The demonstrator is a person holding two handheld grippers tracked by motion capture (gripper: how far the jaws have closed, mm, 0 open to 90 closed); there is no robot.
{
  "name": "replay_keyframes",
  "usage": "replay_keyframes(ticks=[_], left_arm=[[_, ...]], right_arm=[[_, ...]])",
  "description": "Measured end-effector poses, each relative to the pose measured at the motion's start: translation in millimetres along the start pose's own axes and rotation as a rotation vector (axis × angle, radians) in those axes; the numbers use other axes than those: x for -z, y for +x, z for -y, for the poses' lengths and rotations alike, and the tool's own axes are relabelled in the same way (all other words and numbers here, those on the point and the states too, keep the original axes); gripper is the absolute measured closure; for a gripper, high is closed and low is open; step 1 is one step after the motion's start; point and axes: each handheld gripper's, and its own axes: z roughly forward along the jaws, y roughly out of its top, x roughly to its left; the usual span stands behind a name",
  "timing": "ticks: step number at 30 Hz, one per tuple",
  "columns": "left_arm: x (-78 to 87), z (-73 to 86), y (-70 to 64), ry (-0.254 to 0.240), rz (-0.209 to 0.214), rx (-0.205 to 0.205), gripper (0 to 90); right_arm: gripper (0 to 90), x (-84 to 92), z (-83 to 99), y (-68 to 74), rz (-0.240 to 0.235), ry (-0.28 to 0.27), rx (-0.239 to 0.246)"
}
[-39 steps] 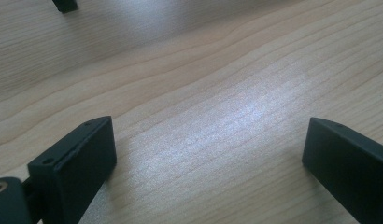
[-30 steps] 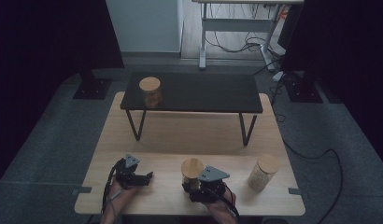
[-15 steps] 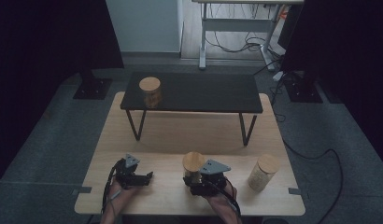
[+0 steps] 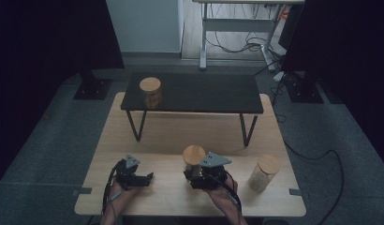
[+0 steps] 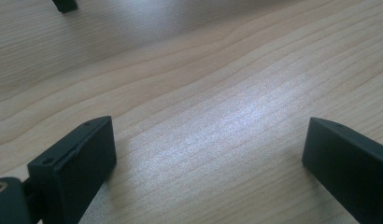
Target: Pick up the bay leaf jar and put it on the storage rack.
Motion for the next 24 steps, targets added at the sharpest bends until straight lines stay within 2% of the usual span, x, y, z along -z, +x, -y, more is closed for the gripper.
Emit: replay_keyframes(ticks=[24], left_arm=[[0.3, 0.0, 0.6, 0.003, 0.002, -0.008, 2.6]], right_arm=[[25.0, -4.3, -32.6, -17.5, 0.019, -0.007, 0.017]])
